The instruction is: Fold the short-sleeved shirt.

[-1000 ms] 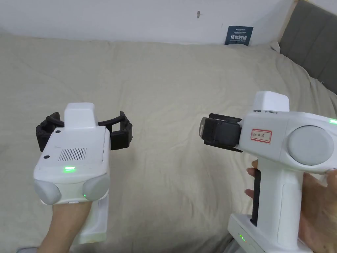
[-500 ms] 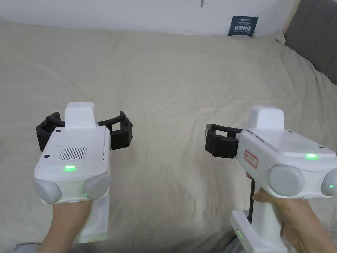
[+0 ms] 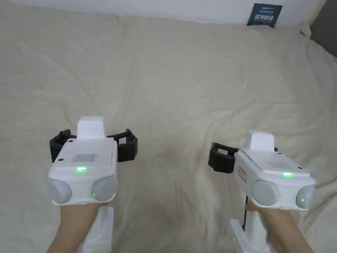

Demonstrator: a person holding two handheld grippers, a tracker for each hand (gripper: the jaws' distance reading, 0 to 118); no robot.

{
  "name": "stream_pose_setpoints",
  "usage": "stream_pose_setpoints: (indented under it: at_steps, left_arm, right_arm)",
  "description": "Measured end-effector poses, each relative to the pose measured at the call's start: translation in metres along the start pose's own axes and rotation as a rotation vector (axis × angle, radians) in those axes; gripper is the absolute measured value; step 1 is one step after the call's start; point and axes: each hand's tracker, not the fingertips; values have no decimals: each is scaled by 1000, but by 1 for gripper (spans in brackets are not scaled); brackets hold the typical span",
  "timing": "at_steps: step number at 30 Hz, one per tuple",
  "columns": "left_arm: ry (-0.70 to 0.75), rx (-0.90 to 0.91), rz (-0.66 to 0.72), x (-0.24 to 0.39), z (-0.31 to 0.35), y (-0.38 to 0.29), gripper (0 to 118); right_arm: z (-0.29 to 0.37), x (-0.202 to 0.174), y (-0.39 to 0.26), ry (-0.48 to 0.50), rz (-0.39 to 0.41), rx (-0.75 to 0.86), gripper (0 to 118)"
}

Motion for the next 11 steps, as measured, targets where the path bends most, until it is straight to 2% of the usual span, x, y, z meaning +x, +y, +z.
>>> stream_pose_setpoints:
  at_steps: [11]
  left_arm:
    - [17, -278, 85, 4, -129, -14, 118]
  right_arm:
    - [-117, -12, 2, 11, 10, -139, 118]
